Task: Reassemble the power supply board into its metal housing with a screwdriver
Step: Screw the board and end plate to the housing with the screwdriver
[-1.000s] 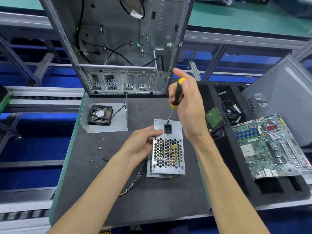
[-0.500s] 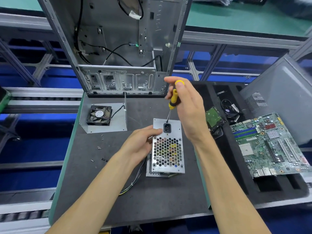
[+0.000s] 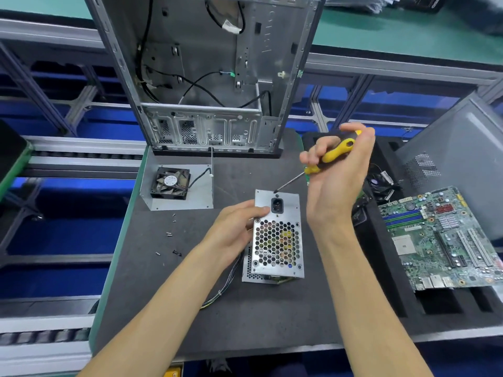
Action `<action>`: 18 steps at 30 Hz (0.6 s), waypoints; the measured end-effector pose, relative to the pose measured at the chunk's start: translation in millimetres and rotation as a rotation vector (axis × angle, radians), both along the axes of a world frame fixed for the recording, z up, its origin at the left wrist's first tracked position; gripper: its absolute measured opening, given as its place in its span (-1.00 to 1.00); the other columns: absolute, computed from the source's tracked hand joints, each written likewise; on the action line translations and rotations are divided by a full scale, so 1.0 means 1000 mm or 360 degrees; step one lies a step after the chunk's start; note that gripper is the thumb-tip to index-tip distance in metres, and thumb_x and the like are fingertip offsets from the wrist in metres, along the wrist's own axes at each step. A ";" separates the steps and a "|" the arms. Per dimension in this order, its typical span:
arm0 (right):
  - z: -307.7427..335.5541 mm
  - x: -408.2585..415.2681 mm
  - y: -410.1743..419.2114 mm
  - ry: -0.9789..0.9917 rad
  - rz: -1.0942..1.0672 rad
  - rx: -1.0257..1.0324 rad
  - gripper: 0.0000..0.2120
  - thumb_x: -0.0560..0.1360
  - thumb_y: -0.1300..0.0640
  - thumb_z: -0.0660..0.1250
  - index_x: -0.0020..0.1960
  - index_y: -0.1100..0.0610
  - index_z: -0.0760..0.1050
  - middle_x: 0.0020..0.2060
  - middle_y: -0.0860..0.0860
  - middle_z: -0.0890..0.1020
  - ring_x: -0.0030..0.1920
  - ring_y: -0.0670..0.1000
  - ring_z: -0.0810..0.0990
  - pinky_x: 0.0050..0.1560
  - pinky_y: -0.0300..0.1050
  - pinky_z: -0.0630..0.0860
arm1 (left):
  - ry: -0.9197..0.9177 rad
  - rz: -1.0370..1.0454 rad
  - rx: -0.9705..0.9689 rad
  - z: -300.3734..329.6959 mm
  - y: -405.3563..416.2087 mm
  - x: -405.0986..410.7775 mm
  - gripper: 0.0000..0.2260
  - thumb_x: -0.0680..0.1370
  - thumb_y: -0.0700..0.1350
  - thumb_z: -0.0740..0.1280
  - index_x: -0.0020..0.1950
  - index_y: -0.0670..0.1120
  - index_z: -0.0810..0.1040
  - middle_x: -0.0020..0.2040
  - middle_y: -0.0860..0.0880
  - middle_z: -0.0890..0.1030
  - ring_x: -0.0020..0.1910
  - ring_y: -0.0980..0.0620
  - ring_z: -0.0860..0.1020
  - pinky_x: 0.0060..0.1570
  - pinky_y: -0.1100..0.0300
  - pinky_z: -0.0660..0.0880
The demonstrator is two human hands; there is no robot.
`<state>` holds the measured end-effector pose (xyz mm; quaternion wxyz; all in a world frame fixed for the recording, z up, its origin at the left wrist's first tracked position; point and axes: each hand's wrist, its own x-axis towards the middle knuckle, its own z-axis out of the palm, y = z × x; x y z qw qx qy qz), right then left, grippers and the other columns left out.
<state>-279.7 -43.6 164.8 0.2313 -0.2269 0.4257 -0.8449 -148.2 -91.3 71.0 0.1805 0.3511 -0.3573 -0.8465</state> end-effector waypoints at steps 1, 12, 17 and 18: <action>0.001 -0.003 0.000 -0.0224 0.0133 -0.0085 -0.73 0.70 -0.04 0.09 -0.04 0.07 0.43 -0.41 0.00 0.36 -0.43 0.00 0.30 -0.35 -0.12 0.37 | -0.0006 0.0006 -0.0028 0.000 0.001 0.000 -0.82 0.54 -0.26 0.41 0.13 -0.19 0.70 0.11 -0.24 0.69 0.09 -0.14 0.66 0.18 -0.05 0.60; -0.046 -0.003 0.011 -0.1245 0.0669 -0.0245 -0.65 0.69 -0.10 0.14 -0.08 0.14 0.45 -0.41 -0.05 0.22 -0.45 -0.08 0.18 -0.41 -0.23 0.23 | -0.0195 0.0039 -0.0244 0.013 0.009 -0.008 -0.95 0.53 -0.22 0.44 -0.07 -0.13 0.71 -0.28 -0.02 0.66 -0.32 0.10 0.60 -0.22 0.20 0.56; -0.049 -0.003 0.014 -0.1367 0.0711 -0.0315 -0.64 0.69 -0.10 0.15 -0.08 0.15 0.45 -0.40 -0.05 0.23 -0.43 -0.08 0.20 -0.40 -0.23 0.27 | -0.0298 0.0098 -0.0258 0.014 0.008 -0.003 -0.80 0.59 -0.06 0.40 0.11 -0.15 0.67 -0.13 -0.08 0.70 -0.22 0.03 0.63 -0.21 0.17 0.57; -0.047 -0.001 0.014 -0.1366 0.0740 -0.0338 -0.63 0.69 -0.11 0.15 -0.09 0.16 0.45 -0.41 -0.05 0.24 -0.44 -0.07 0.20 -0.40 -0.22 0.28 | -0.0338 0.0145 -0.0260 0.015 0.007 0.000 -0.78 0.60 -0.04 0.38 0.13 -0.15 0.66 -0.09 -0.11 0.69 -0.19 0.00 0.62 -0.22 0.16 0.56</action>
